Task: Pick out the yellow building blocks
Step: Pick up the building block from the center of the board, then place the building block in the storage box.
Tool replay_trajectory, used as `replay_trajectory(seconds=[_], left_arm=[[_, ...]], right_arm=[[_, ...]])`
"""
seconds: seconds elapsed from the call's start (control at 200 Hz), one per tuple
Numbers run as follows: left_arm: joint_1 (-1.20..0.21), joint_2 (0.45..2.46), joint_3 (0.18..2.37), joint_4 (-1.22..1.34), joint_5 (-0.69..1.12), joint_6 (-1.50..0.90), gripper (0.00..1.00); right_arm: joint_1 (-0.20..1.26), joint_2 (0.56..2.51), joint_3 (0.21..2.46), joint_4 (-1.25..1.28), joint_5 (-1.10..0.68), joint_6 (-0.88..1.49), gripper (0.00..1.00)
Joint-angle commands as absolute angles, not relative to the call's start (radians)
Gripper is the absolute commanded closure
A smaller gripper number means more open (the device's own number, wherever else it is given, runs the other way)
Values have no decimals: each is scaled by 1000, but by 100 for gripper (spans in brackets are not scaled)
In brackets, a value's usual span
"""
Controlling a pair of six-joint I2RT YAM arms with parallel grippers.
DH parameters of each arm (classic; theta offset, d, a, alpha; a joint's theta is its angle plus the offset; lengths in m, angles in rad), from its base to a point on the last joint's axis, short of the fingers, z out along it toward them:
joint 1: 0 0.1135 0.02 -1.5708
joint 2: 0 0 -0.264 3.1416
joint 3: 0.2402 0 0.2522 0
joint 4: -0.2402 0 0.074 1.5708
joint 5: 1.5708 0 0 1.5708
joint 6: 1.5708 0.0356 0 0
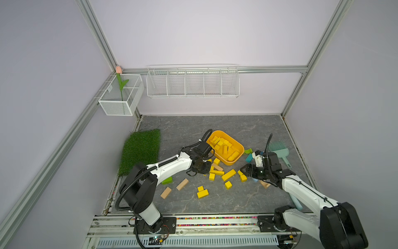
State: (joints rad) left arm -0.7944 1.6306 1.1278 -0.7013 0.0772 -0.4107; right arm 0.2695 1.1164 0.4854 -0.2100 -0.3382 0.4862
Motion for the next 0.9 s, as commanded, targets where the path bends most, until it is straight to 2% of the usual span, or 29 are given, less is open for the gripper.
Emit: replay_trajectory(seconds=[0.0,0.48,0.9], left_arm=[[-799,1625,1252,-764,15,-389,98],[-832,1957,1799,-973,19,-315,97],[-868,2193,2063,-1020,56,-182,96]], right_arm=[[264,1094,467,-189,-349,483,24],[262,1056,448,-176,-357,480,24],[257,1030,432,-172,-368,478,24]])
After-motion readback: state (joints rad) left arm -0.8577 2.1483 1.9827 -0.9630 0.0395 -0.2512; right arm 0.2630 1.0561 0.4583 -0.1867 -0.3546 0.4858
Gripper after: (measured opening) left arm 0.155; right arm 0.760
